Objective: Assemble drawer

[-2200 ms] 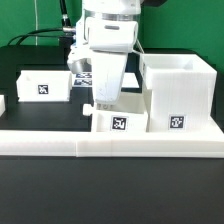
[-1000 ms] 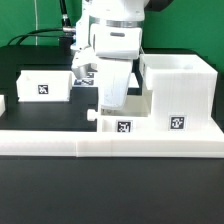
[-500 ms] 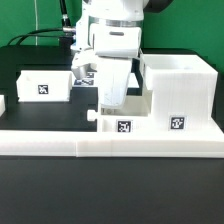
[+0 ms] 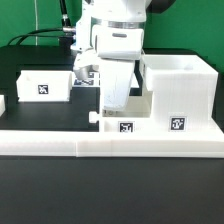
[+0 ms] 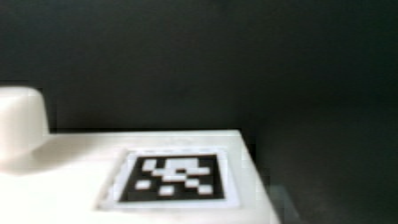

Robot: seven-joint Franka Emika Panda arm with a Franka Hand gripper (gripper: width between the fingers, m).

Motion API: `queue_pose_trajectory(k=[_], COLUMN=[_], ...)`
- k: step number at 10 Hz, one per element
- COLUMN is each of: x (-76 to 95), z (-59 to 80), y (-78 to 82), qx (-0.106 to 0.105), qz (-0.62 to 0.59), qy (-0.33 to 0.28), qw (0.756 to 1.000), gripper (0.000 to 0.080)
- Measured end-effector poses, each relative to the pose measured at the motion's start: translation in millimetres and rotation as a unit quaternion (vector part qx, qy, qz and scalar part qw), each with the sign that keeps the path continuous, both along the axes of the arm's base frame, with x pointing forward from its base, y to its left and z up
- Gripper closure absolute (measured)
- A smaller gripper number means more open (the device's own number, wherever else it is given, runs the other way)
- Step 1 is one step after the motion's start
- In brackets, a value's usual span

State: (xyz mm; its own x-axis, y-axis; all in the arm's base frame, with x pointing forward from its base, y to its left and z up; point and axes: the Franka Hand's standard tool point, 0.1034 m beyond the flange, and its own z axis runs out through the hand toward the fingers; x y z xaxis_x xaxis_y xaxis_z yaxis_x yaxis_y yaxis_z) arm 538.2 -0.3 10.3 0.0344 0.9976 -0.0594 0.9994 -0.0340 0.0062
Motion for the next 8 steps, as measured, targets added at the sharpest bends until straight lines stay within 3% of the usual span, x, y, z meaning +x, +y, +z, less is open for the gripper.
queue_pose_trajectory(k=[3, 5, 8], x=[0.9, 5.4, 3.1], z=[-0.1, 1.9, 0.7], y=[2.2, 15.1, 12.5], qx=[0.001, 0.003, -0.004], qz=[-0.001, 0.007, -0.010], qy=[-0.004, -0.011, -0.025], qw=[1.000, 1.000, 1.000], gripper=[0.0757, 0.0757, 0.0757])
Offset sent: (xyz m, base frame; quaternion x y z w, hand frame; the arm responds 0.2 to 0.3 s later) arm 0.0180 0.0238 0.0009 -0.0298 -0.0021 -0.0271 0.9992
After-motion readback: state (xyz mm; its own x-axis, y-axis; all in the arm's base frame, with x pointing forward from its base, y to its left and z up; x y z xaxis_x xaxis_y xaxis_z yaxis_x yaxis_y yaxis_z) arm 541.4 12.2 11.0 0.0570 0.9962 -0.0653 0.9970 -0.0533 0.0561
